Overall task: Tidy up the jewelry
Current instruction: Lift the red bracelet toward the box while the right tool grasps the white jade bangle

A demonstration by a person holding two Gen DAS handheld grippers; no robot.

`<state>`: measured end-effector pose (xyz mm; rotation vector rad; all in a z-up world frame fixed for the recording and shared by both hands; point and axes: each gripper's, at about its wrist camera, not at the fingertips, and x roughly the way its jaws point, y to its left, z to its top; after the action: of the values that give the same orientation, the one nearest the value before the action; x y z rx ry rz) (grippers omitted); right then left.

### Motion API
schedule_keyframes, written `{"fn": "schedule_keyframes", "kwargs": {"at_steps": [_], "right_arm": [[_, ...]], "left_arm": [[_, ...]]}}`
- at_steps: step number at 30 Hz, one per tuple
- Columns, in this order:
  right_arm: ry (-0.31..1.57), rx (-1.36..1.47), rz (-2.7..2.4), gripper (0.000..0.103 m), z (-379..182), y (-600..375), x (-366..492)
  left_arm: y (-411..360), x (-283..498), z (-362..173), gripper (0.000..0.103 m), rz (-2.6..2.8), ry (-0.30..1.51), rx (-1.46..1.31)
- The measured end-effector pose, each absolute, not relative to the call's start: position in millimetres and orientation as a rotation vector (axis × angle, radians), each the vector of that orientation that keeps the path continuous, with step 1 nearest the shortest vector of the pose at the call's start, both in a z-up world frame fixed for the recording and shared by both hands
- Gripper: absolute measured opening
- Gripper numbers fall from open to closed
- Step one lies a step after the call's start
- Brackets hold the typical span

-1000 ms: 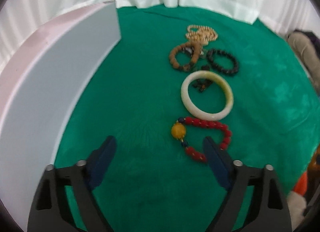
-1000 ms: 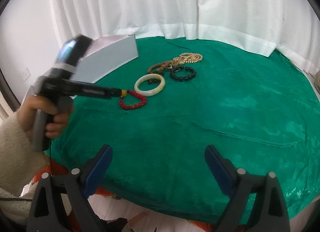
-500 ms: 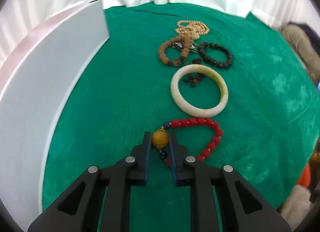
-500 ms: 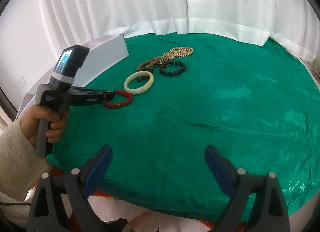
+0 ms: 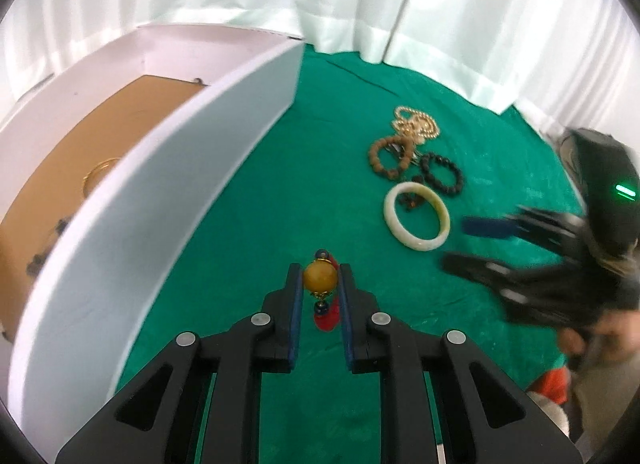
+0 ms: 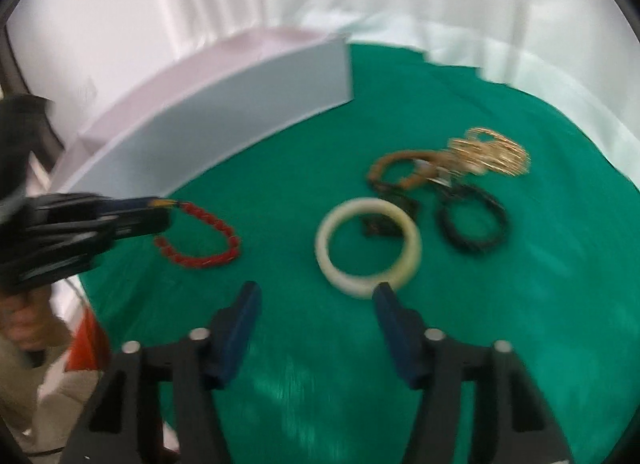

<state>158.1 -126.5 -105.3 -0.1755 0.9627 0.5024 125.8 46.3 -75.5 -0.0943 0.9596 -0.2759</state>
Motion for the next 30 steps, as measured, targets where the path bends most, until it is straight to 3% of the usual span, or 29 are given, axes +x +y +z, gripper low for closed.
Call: {"fn": "schedule_keyframes", "kwargs": {"at_steps": [5, 6, 7, 8, 19, 30], "right_arm": [[1.106, -0.264, 0.51, 0.042, -137, -87, 205], [1.126, -0.281, 0.495, 0.035, -141, -84, 209], [1.108, -0.305, 0.48, 0.018, -140, -80, 211], [1.118, -0.325, 0.464, 0.011, -139, -77, 212], [0.99, -0.118, 0.57, 0.01, -69, -97, 176], [0.773, -0.129, 0.788, 0.01, 31, -3, 185]], "left_arm": [[63, 118, -72, 0.015, -0.263, 0.961, -0.131], [65, 117, -71, 0.015, -0.261, 0.96, -0.136], [66, 116, -71, 0.015, -0.263, 0.959, -0.14], [68, 115, -69, 0.015, -0.264, 0.958, -0.145], [110, 89, -4, 0.015, -0.289, 0.851, -0.279], [214, 74, 68, 0.015, -0.105, 0.698, -0.383]]}}
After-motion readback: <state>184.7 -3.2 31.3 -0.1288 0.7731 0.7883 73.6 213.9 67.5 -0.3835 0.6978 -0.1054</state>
